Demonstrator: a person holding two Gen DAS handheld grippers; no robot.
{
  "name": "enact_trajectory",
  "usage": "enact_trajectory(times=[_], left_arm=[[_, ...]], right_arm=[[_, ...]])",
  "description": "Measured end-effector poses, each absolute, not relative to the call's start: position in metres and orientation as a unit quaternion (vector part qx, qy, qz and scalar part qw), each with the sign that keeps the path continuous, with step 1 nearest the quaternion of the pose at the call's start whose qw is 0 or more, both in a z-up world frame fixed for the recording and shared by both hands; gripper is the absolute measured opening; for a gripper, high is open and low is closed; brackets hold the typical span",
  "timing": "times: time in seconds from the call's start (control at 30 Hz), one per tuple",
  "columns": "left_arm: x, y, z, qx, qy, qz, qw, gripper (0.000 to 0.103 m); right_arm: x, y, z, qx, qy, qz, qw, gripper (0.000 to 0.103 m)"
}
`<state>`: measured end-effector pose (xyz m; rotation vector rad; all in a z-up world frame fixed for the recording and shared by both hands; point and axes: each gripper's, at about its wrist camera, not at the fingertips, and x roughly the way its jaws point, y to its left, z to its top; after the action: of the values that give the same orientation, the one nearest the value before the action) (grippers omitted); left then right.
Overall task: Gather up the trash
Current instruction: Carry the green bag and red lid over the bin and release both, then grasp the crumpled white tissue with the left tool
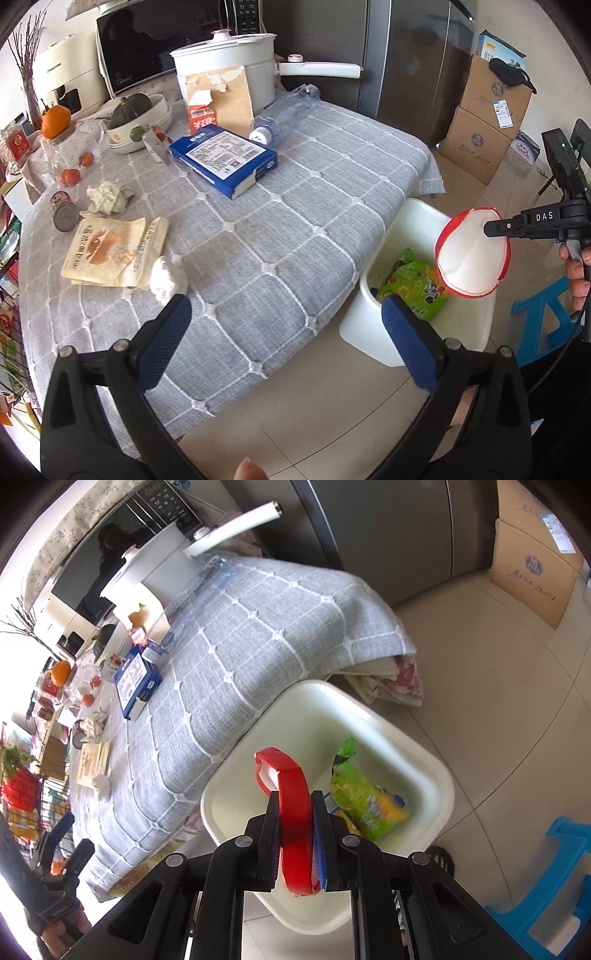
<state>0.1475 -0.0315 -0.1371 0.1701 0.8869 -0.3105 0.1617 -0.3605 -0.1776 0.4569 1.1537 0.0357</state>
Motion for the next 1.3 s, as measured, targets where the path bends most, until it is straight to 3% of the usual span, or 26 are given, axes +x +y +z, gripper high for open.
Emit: enact_trajectory(times=[0.27, 0.3, 0.37, 0.4, 0.43, 0.8, 1.2, 1.3], left_arm=[[0.142, -0.010, -0.137, 0.089, 0.432, -0.132, 0.888, 0.102], [0.141, -0.008, -0.138, 0.091, 0.432, -0.130, 0.888, 0.102], [0.140, -0.004, -0.138, 0.096, 0.431, -0.126, 0.888, 0.102], [0.140, -0.002, -0.138, 0.096, 0.431, -0.124, 0.889, 0.102], [0.141, 0.001, -0.138, 0.096, 0.431, -0.122, 0.889, 0.102], [0.160, 0.046, -0.132, 0.071, 0.431, -0.092, 0.895, 0.102], [0.205, 0.092, -0.166, 0.072, 0.489, -0.058, 0.867, 0.102], [0.209, 0.090, -0.167, 0.047, 0.489, -0.089, 0.866, 0.097]], right_arm=[[0.173, -0.344, -0.183, 0.213, 0.550, 0.011, 0.807, 0.017], [0.174, -0.343, -0.183, 0.211, 0.551, 0.006, 0.807, 0.021], [0.176, -0.341, -0.181, 0.202, 0.553, -0.006, 0.808, 0.044], [0.175, -0.340, -0.180, 0.202, 0.550, -0.011, 0.810, 0.064], [0.174, -0.339, -0.178, 0.203, 0.545, -0.014, 0.814, 0.072], [0.179, -0.317, -0.166, 0.155, 0.541, -0.007, 0.827, 0.077], [0.202, -0.289, -0.153, 0.126, 0.536, 0.015, 0.835, 0.079], [0.210, -0.281, -0.149, 0.122, 0.536, 0.026, 0.835, 0.079]])
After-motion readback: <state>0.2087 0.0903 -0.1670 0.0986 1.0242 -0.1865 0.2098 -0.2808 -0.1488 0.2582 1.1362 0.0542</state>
